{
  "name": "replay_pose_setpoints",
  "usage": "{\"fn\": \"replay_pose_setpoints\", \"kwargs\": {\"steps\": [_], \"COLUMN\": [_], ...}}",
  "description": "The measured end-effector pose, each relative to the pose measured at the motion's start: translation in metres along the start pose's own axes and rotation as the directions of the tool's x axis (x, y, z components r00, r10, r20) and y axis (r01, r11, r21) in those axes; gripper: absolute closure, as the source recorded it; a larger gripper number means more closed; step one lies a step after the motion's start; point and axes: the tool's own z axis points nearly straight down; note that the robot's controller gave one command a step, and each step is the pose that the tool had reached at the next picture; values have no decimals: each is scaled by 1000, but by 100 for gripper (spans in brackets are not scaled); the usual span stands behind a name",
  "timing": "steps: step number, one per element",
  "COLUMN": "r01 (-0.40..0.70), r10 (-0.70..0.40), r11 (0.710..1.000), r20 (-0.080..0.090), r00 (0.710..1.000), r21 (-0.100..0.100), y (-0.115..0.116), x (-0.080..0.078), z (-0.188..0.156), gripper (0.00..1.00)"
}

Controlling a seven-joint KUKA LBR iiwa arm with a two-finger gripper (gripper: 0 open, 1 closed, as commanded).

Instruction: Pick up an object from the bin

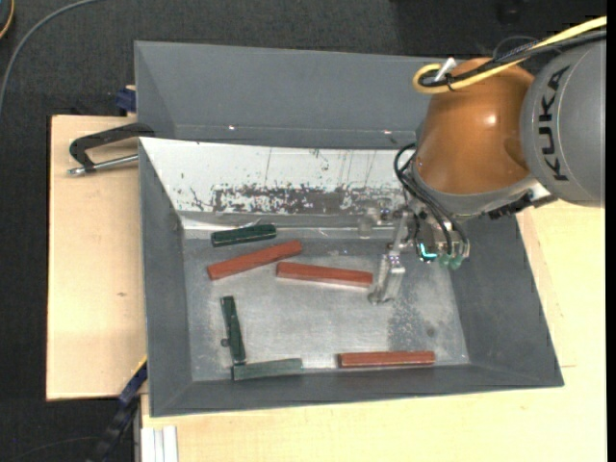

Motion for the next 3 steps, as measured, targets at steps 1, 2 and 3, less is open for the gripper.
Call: {"fn": "replay_pose_setpoints", "kwargs": {"steps": [1,2,3], "r01": [-91,-91,-74], "r10": [91,91,74], "r11": [996,996,997], "r20": [0,7,23], "r00": [996,996,997], "r21": [-1,-2,-3], "y": [-3,-3,7], "x": [-34,-36,-45], "z": [126,121,-82], "gripper": [0,100,100]}}
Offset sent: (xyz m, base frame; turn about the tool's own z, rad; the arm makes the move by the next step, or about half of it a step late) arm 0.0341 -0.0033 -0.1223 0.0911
